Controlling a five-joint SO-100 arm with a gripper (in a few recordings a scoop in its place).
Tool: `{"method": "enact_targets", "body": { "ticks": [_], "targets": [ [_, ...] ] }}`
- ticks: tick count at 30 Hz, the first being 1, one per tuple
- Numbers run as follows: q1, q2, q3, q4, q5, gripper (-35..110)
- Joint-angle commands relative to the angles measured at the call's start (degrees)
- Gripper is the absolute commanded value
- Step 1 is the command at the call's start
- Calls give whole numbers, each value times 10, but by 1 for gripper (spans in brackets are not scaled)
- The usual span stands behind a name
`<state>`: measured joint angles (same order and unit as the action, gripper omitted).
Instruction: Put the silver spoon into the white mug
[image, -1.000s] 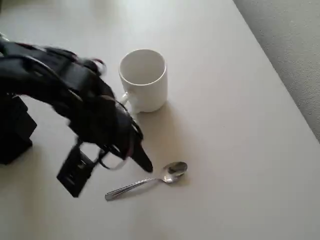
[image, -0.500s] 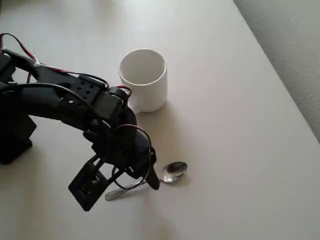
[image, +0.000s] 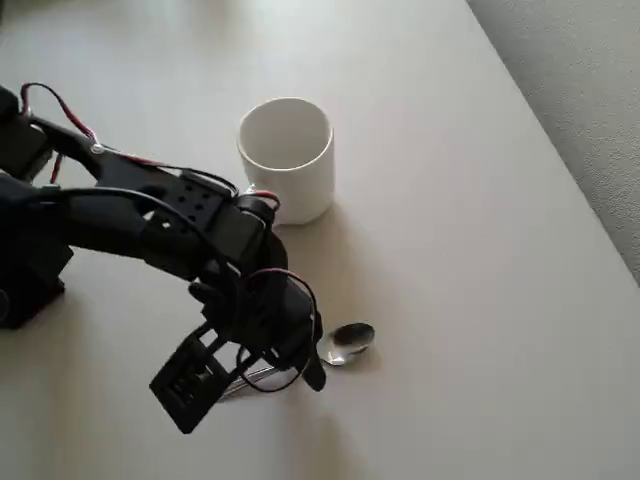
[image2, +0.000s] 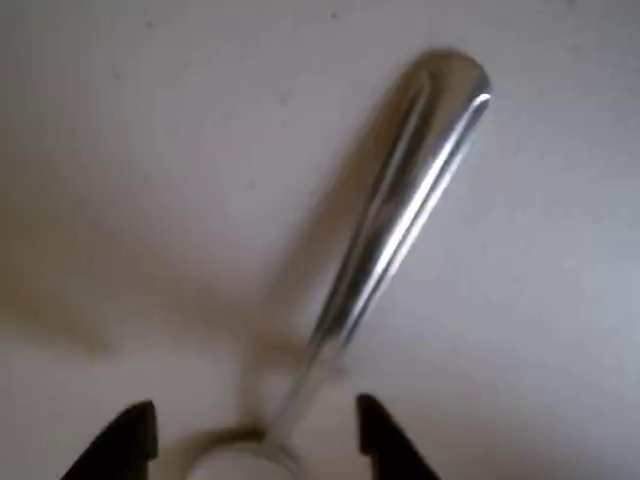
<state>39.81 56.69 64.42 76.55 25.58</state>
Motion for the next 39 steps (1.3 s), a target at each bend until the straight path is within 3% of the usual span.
{"method": "enact_targets", "body": {
  "ticks": [1,9,14,24,39],
  "targets": [
    [14,-6,-50,8,0,23],
    [28,-57,-124,51,-5,18],
    [32,-65,-135,54,-16,-1],
    [28,-49,-147,59,-33,-2],
    [9,110,-196,125,-76,-2]
  ]
}}
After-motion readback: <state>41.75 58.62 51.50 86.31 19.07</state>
